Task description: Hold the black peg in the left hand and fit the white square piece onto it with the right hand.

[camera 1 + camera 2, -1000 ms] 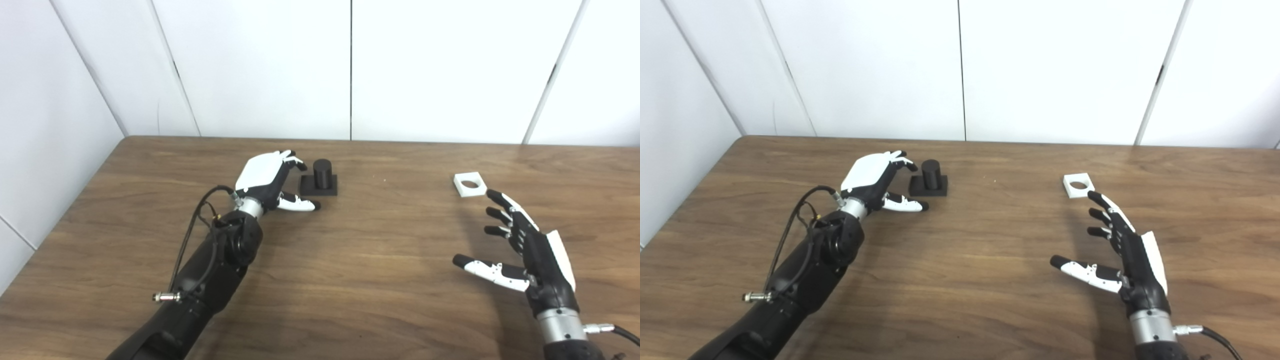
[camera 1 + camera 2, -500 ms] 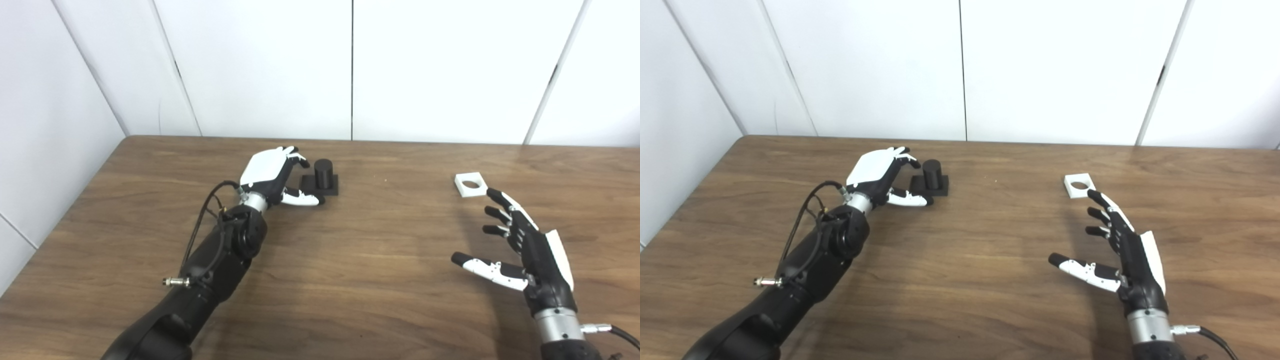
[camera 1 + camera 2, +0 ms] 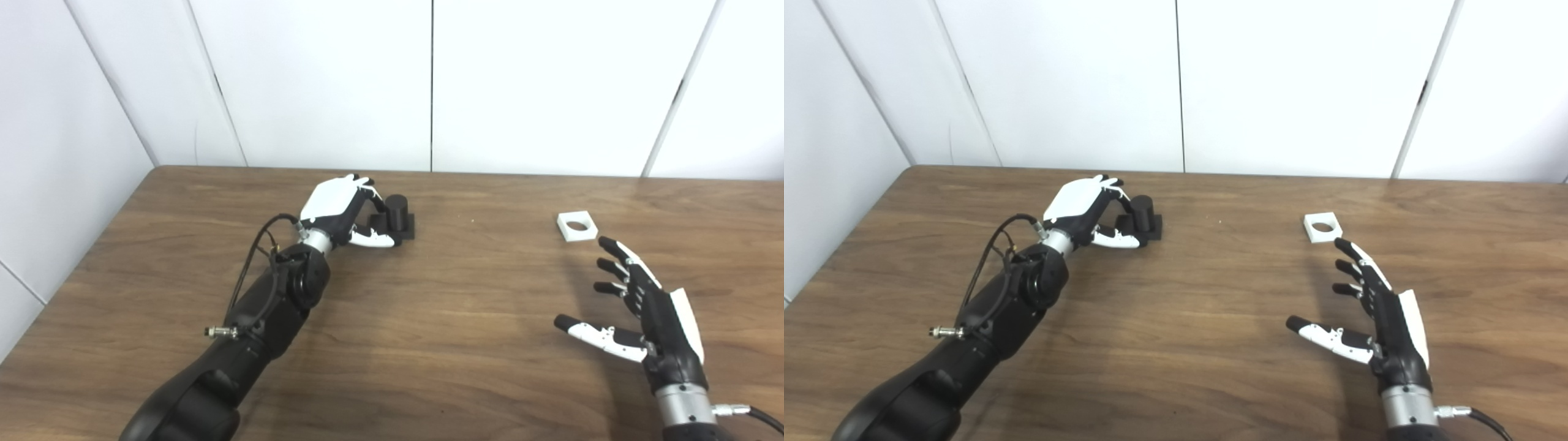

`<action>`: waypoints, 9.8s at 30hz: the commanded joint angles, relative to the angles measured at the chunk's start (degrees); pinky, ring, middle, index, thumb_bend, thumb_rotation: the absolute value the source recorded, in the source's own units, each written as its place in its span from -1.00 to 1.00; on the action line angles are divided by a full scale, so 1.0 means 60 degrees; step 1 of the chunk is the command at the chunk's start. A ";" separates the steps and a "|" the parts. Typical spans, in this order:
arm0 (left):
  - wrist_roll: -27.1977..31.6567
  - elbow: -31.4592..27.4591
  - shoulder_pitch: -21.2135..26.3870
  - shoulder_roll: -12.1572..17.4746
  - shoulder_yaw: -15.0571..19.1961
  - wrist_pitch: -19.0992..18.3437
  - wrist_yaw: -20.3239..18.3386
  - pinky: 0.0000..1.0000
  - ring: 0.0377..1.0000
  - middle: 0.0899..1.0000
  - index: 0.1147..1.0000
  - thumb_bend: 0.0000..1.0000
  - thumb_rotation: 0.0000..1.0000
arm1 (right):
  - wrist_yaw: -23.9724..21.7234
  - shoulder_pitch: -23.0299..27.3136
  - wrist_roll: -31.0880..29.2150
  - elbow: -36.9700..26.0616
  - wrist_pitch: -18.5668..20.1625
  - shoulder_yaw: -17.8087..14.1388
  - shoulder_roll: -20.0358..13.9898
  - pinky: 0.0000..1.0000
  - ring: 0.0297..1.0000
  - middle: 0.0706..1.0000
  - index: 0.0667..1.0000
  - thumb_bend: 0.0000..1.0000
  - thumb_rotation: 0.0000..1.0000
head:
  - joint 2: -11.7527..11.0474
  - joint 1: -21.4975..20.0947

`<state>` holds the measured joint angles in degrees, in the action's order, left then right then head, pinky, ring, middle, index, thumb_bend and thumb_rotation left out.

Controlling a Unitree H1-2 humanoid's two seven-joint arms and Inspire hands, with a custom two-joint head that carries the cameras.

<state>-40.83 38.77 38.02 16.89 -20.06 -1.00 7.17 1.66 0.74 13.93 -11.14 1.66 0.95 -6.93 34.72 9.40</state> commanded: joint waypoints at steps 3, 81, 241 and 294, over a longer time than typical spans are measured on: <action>-0.0010 0.0055 0.0421 0.0110 -0.0050 -0.0032 0.0006 1.00 0.96 0.77 -0.11 0.30 -0.55 | 0.0070 0.0245 -0.0073 -0.0372 -0.0349 -0.0073 -0.0001 0.40 0.69 0.81 0.71 0.45 -0.76 | 0.0035 0.0012; 0.2609 -0.3985 -0.1909 0.0357 -0.1537 0.2999 -0.5063 1.00 1.00 0.92 -0.15 0.04 -0.84 | 0.0014 0.0304 -0.0026 -0.0590 -0.0129 -0.0180 -0.0151 0.39 0.67 0.79 0.71 0.46 -0.65 | 0.0274 -0.0211; 0.3407 -0.5012 -0.3155 0.1326 -0.0888 0.2650 -0.5489 1.00 1.00 0.88 -0.15 0.04 -0.86 | -0.2368 0.8729 0.4886 0.8535 -0.0691 0.5026 -0.3278 0.92 0.87 0.68 -0.11 0.02 -0.72 | -0.0001 -0.3593; 0.2635 -0.4807 -0.2577 0.0477 -0.1352 0.1702 -0.5295 1.00 1.00 0.92 -0.14 0.04 -0.84 | -0.6568 0.7069 0.1693 0.0279 -0.1484 0.3230 -0.4316 0.75 0.78 0.62 -0.12 0.02 -0.71 | 0.0770 0.0389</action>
<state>-21.10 7.97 22.20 19.32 -26.73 10.56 -23.26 -36.72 41.39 26.08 -6.21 -9.18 21.56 -32.98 39.29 11.69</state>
